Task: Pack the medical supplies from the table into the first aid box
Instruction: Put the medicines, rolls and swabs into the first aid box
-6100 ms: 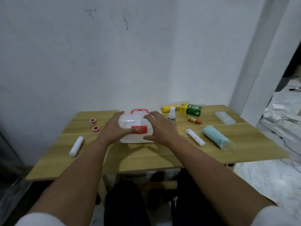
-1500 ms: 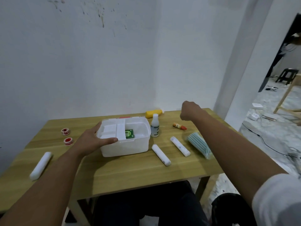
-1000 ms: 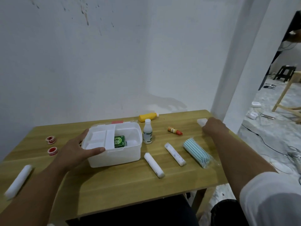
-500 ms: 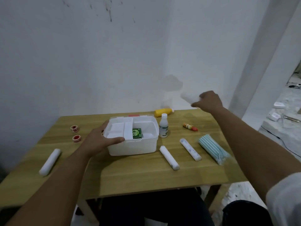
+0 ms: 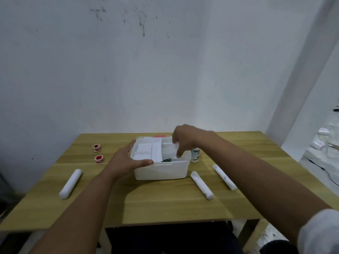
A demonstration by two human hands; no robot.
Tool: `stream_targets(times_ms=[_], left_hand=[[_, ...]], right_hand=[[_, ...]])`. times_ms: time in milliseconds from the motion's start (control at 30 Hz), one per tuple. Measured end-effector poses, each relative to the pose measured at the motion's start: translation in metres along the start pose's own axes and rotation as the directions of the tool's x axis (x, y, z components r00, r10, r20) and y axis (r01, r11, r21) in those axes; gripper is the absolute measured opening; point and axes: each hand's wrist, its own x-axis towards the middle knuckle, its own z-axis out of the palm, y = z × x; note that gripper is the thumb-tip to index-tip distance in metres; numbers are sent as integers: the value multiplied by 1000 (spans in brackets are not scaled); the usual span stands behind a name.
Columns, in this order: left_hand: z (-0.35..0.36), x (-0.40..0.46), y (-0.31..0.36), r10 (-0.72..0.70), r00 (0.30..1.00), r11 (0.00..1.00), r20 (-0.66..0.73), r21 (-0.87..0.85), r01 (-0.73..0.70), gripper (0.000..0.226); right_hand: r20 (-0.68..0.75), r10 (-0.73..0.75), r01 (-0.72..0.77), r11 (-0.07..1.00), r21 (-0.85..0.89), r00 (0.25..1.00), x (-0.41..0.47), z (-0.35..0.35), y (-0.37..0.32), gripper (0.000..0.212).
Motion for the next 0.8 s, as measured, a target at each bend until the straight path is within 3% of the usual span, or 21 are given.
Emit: stream_targets(times_ms=[200,400,600,700,800], left_hand=[[4,0,-2,-15,999,999,-35,47,17,105],[3,1,-4,-14,1000,999,-15,51,15,110],[4,2,-1,-21,1000,998,-11,58,22,111],[0,-1,0,-17,1000,999,17,44,16,119],[-1,-2,3,4,1000,1000,26,14,-5,112]], right_hand=[[-97,-71,78,995,67,993,14,36,-13,57],[-186,-46,85,974,209,982,22,50,-23,37],[-210,-54,97,974,203,976,17,49,-21,50],[-249,-4,71,962,262,969,9,32,-8,49],[-316,105,12,938,347,943,-5,4,20,30]])
